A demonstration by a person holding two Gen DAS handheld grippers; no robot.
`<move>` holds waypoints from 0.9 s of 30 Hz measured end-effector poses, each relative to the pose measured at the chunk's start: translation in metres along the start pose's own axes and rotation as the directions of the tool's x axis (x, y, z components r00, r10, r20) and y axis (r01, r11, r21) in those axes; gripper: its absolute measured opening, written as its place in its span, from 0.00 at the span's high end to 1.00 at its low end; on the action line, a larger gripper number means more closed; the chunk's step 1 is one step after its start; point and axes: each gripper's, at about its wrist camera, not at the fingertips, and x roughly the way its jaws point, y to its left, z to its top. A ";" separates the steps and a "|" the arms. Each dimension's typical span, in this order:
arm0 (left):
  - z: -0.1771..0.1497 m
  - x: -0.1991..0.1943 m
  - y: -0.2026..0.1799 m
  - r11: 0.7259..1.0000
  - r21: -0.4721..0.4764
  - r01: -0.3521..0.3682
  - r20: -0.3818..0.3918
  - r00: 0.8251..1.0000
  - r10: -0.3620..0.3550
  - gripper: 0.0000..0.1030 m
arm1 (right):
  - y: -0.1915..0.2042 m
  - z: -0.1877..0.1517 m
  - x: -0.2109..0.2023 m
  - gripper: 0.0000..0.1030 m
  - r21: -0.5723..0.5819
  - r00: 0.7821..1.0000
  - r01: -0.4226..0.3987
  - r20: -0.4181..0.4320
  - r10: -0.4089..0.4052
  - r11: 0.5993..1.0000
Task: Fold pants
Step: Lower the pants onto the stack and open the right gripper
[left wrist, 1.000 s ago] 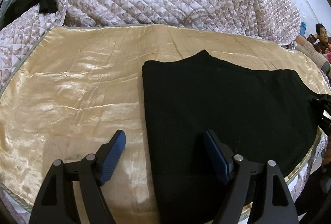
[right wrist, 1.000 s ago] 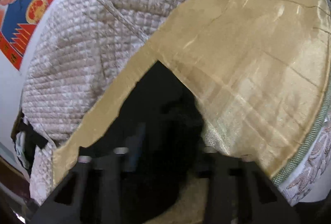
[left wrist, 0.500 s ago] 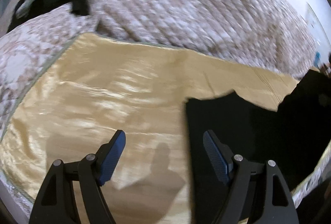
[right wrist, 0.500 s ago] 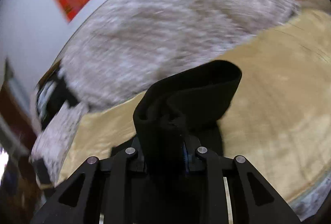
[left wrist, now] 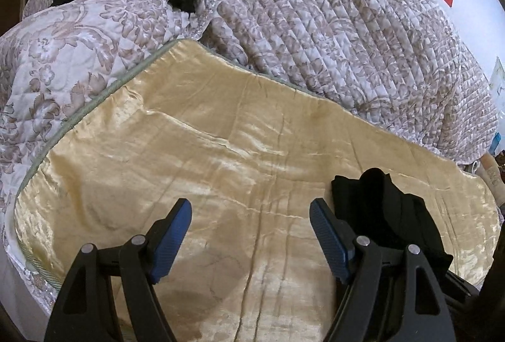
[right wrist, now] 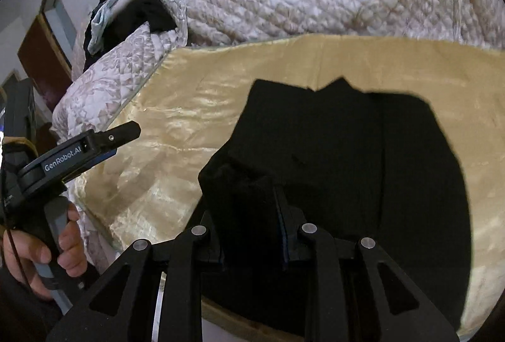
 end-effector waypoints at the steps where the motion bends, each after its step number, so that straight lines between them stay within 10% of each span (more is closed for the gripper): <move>1: 0.000 0.000 -0.001 1.000 -0.001 0.003 0.001 1.000 -0.003 0.23 | 0.004 0.001 -0.001 0.77 -0.015 1.000 0.008 0.003 -0.008 1.000; 20: -0.005 0.001 -0.009 0.999 0.034 -0.005 0.000 1.000 0.006 0.23 | 0.019 -0.015 -0.038 0.48 -0.047 0.983 -0.156 0.095 0.160 0.987; 27: -0.005 0.004 -0.038 0.995 0.080 0.056 0.000 0.998 -0.056 0.23 | 0.000 -0.037 -0.035 0.56 0.029 0.996 -0.049 0.070 0.047 0.998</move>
